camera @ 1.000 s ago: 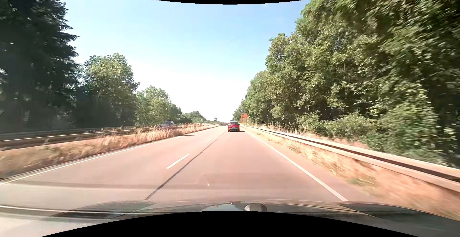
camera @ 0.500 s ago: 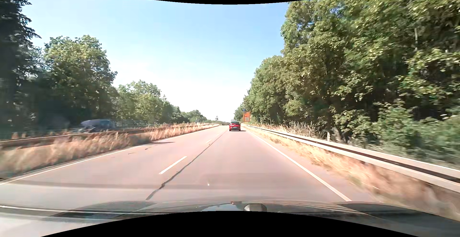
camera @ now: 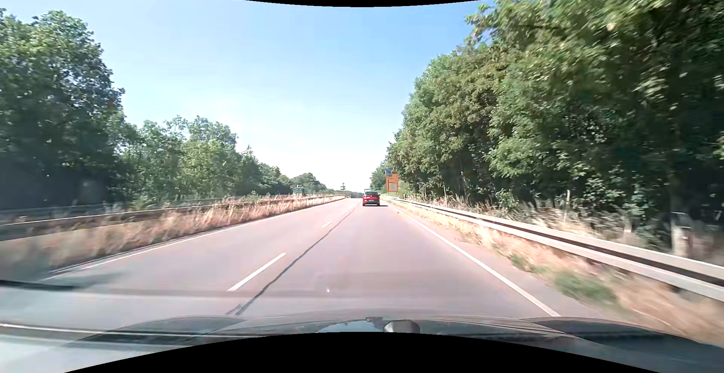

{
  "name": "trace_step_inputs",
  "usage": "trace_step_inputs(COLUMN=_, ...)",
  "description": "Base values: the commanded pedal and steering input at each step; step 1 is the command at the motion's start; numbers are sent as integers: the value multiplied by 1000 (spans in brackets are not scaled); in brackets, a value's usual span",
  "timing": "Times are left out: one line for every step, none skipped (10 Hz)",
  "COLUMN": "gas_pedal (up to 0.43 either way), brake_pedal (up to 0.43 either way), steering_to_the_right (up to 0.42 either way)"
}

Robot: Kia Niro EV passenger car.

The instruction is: Follow the waypoints while adhering to traffic rules and regulations

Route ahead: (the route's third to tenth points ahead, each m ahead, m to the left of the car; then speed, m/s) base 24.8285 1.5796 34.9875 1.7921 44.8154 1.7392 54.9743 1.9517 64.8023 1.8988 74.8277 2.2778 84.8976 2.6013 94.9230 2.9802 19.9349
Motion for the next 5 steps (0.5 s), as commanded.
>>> trace_step_inputs(gas_pedal=228, brake_pedal=0, steering_to_the_right=-2)
trace_step_inputs(gas_pedal=228, brake_pedal=0, steering_to_the_right=-2)
trace_step_inputs(gas_pedal=228, brake_pedal=0, steering_to_the_right=-2)
trace_step_inputs(gas_pedal=228, brake_pedal=0, steering_to_the_right=-2)
trace_step_inputs(gas_pedal=228, brake_pedal=0, steering_to_the_right=-1)
